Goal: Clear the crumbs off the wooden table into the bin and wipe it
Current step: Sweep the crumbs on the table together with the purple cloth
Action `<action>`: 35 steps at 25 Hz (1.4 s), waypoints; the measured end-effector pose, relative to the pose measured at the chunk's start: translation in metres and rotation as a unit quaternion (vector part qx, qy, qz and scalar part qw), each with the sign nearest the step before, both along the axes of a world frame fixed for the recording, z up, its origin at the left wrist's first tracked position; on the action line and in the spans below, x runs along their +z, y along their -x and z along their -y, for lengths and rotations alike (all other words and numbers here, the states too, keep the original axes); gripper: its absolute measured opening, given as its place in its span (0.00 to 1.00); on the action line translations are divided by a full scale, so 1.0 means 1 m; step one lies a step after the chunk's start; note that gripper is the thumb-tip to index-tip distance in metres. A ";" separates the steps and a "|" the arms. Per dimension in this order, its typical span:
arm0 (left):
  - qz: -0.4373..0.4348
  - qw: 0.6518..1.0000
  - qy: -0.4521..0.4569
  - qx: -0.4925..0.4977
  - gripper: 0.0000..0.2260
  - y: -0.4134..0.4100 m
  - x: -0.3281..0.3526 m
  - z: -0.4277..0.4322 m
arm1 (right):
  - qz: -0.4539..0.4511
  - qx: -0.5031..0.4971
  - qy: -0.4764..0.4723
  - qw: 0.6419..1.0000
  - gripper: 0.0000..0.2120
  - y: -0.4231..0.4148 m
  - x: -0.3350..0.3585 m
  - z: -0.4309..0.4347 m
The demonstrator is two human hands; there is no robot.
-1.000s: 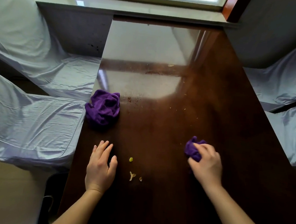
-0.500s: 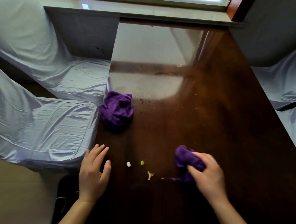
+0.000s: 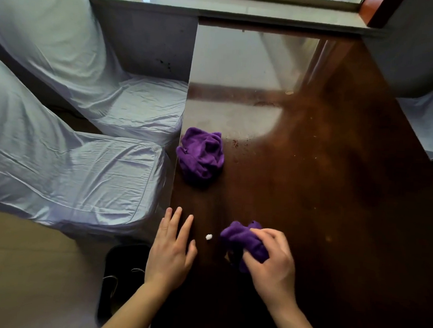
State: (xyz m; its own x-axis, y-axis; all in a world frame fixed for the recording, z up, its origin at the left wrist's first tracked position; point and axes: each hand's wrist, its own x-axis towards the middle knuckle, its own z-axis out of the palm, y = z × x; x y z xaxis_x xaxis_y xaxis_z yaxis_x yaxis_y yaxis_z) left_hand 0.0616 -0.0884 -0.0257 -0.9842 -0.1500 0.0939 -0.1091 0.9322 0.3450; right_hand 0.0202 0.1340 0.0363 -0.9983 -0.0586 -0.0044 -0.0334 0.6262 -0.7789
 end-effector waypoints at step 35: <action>-0.079 0.503 -0.815 0.275 0.20 -0.011 0.000 0.023 | 0.037 0.096 -0.020 0.995 0.16 -0.017 0.002 0.062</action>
